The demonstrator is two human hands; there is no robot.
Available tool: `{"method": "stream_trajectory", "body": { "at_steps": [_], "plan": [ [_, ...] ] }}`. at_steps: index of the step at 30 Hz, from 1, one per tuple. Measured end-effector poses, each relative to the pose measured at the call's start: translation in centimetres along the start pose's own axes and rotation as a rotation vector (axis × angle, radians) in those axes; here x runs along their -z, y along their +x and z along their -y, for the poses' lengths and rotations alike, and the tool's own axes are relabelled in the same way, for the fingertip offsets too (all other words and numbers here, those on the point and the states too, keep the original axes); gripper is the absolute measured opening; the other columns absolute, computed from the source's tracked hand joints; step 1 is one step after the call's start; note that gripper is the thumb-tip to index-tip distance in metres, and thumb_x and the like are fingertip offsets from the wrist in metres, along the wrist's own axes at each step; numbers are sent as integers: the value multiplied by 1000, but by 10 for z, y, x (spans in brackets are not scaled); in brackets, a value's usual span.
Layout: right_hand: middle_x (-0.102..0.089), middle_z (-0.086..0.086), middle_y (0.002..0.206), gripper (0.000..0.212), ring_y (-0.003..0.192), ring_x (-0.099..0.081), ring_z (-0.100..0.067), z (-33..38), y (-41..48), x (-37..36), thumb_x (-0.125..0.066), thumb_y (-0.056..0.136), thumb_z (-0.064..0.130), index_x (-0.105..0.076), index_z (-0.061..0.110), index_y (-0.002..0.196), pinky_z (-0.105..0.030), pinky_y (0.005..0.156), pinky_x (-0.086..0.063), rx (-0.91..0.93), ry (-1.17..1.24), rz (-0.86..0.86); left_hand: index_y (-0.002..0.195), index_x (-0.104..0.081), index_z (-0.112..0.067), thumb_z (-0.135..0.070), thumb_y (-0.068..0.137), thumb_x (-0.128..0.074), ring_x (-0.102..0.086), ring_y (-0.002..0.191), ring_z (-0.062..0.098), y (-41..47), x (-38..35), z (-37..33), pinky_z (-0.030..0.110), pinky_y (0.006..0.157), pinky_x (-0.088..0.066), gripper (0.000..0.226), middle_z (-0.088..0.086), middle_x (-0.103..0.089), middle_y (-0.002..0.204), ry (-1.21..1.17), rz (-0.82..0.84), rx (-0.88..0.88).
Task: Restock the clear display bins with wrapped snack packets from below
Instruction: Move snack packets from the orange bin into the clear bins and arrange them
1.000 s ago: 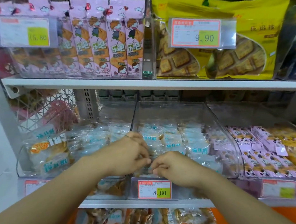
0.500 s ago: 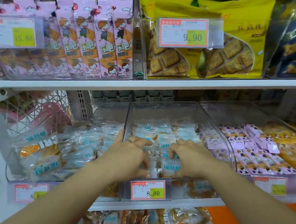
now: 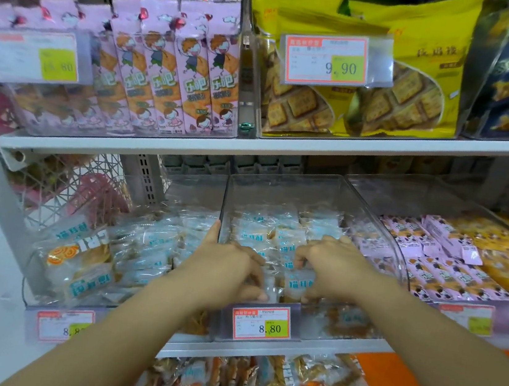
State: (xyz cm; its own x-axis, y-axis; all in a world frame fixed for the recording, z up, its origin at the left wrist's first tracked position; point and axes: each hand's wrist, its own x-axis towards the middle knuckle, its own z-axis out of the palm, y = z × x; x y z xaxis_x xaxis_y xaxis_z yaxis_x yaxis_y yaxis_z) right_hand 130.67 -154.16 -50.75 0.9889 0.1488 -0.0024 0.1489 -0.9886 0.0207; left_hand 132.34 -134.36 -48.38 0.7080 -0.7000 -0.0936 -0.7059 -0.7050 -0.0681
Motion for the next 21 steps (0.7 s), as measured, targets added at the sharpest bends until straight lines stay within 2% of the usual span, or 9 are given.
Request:
{"method": "stream_trajectory", "body": {
  "at_steps": [6, 9, 12, 14, 16, 18, 21],
  "plan": [
    [-61, 11, 114, 41, 105, -55, -10, 7, -18, 29, -69, 80, 47, -59, 30, 116, -29, 96, -39, -28, 213, -102, 117, -62, -38, -45, 93, -51, -41, 127, 0, -38, -6, 16, 41, 117, 1, 28, -21, -48, 133, -202, -305, 25],
    [-63, 11, 113, 33, 102, -57, -7, 26, -25, 36, -65, 84, 42, -61, 28, 114, -25, 91, -44, 17, 230, -114, 106, -68, -33, -34, 93, -55, -51, 118, 4, -67, -14, 34, 44, 117, -12, 18, -18, -56, 123, -224, -506, 41],
    [-65, 11, 109, 27, 102, -58, -8, 55, -27, 41, -62, 87, 38, -63, 25, 111, -25, 88, -44, 71, 226, -143, 91, -71, -30, -36, 86, -51, -65, 99, 13, -99, -18, 55, 55, 102, -40, 22, -12, -66, 106, -162, -664, 116],
    [-67, 10, 105, 24, 100, -60, -10, 75, -26, 45, -63, 88, 37, -65, 24, 108, -26, 87, -47, 98, 261, -170, 89, -71, -26, -29, 81, -56, -68, 88, 19, -118, -19, 70, 55, 90, -49, 17, -8, -68, 101, -106, -720, 194],
    [-68, 9, 101, 21, 96, -60, -9, 95, -23, 48, -63, 88, 35, -66, 24, 105, -26, 84, -47, 132, 282, -193, 95, -71, -22, -22, 78, -66, -68, 84, 25, -135, -23, 88, 49, 80, -53, 18, -3, -68, 102, -34, -774, 300],
    [-68, 10, 98, 18, 93, -60, -9, 113, -19, 50, -63, 88, 34, -66, 25, 103, -26, 80, -47, 164, 291, -201, 106, -69, -18, -23, 78, -75, -68, 85, 31, -147, -23, 101, 44, 75, -52, 29, 3, -67, 107, -8, -756, 447],
    [-66, 12, 96, 16, 91, -59, -7, 135, -14, 55, -61, 89, 33, -66, 27, 104, -26, 79, -48, 205, 293, -194, 132, -50, -21, -46, 84, -65, -56, 112, 32, -159, -23, 109, 40, 85, -47, 56, 4, -55, 128, -8, -535, 630]
  ]
}}
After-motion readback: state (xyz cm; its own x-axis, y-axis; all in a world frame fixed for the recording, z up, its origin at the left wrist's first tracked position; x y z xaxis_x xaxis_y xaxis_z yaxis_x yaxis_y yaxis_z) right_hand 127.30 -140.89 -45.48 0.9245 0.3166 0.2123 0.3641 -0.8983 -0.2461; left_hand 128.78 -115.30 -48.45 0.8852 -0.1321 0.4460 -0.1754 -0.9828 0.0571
